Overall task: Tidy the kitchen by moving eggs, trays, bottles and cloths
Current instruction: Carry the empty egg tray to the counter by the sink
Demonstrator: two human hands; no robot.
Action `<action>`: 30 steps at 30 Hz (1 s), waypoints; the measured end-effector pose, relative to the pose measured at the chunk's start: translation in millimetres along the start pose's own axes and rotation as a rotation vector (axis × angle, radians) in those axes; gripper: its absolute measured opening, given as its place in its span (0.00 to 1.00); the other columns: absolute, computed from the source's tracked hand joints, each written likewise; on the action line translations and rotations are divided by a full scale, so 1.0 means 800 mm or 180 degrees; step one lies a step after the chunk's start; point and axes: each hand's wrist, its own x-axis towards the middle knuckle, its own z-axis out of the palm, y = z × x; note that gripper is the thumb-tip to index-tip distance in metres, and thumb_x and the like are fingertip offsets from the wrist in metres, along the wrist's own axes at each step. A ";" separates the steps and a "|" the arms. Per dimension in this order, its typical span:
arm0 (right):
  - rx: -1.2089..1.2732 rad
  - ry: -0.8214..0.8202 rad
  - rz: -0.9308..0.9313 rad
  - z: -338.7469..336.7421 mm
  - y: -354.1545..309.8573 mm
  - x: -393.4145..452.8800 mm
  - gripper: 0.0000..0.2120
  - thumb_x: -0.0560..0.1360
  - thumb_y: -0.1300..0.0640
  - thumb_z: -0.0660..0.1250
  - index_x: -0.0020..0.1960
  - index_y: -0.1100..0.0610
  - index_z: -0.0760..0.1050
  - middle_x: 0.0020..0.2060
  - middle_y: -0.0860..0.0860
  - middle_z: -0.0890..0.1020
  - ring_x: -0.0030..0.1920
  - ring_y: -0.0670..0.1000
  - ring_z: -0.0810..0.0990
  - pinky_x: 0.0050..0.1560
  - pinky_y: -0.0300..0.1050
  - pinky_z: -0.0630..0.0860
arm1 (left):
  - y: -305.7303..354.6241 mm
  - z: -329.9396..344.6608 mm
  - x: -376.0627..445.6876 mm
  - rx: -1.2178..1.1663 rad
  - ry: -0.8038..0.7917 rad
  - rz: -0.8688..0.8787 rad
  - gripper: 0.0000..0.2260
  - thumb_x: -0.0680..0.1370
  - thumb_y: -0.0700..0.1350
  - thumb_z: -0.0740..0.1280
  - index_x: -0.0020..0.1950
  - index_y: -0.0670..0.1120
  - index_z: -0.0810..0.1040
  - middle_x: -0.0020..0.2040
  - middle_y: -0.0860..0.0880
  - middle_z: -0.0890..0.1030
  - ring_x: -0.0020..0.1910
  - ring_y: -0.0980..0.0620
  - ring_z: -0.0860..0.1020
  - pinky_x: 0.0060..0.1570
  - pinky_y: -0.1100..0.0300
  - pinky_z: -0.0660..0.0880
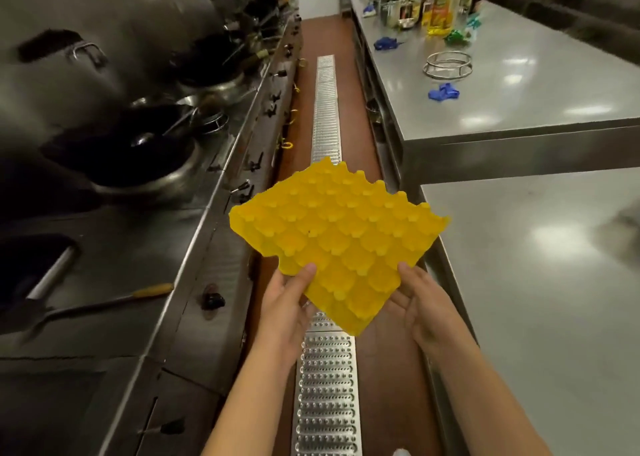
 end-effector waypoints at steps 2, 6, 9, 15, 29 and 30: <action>-0.0050 -0.0173 -0.0012 0.008 -0.022 0.027 0.22 0.77 0.52 0.64 0.69 0.59 0.70 0.56 0.56 0.85 0.54 0.56 0.85 0.43 0.45 0.83 | 0.008 0.012 0.017 -0.0112 0.0098 0.0107 0.23 0.73 0.44 0.70 0.68 0.49 0.75 0.61 0.49 0.84 0.58 0.49 0.83 0.58 0.45 0.79; -0.0157 -0.0445 -0.0018 0.021 -0.055 0.059 0.24 0.75 0.51 0.66 0.68 0.58 0.71 0.56 0.55 0.85 0.55 0.56 0.85 0.45 0.47 0.83 | 0.024 0.021 0.037 -0.0301 0.0158 0.0184 0.25 0.73 0.43 0.70 0.71 0.48 0.74 0.63 0.47 0.83 0.59 0.47 0.83 0.56 0.46 0.81; -0.0218 -0.0487 -0.0038 0.028 -0.071 0.088 0.22 0.74 0.52 0.66 0.66 0.57 0.72 0.54 0.54 0.86 0.54 0.55 0.85 0.44 0.46 0.83 | 0.034 0.028 0.064 -0.0332 0.0100 0.0223 0.25 0.74 0.41 0.69 0.71 0.47 0.74 0.62 0.46 0.83 0.58 0.47 0.83 0.54 0.47 0.82; -0.0306 -0.0395 0.0080 0.049 -0.081 0.169 0.17 0.76 0.52 0.65 0.63 0.56 0.73 0.52 0.53 0.86 0.52 0.55 0.86 0.44 0.46 0.84 | 0.046 0.030 0.147 -0.0343 0.0169 0.0176 0.21 0.75 0.41 0.68 0.68 0.47 0.76 0.62 0.46 0.83 0.59 0.47 0.83 0.61 0.44 0.76; -0.0215 0.0200 -0.0128 0.164 -0.125 0.426 0.15 0.81 0.55 0.64 0.67 0.56 0.73 0.55 0.54 0.85 0.55 0.56 0.85 0.54 0.55 0.81 | 0.136 0.029 0.465 -0.0392 -0.0016 0.0015 0.20 0.75 0.42 0.70 0.67 0.46 0.76 0.61 0.45 0.83 0.59 0.45 0.82 0.52 0.49 0.79; -0.0177 0.0239 -0.0157 0.170 -0.127 0.440 0.15 0.81 0.56 0.63 0.67 0.57 0.73 0.55 0.55 0.85 0.55 0.56 0.85 0.54 0.54 0.82 | 0.143 0.032 0.483 -0.0367 -0.0077 0.0011 0.18 0.76 0.42 0.69 0.66 0.47 0.77 0.61 0.46 0.84 0.57 0.46 0.83 0.50 0.51 0.80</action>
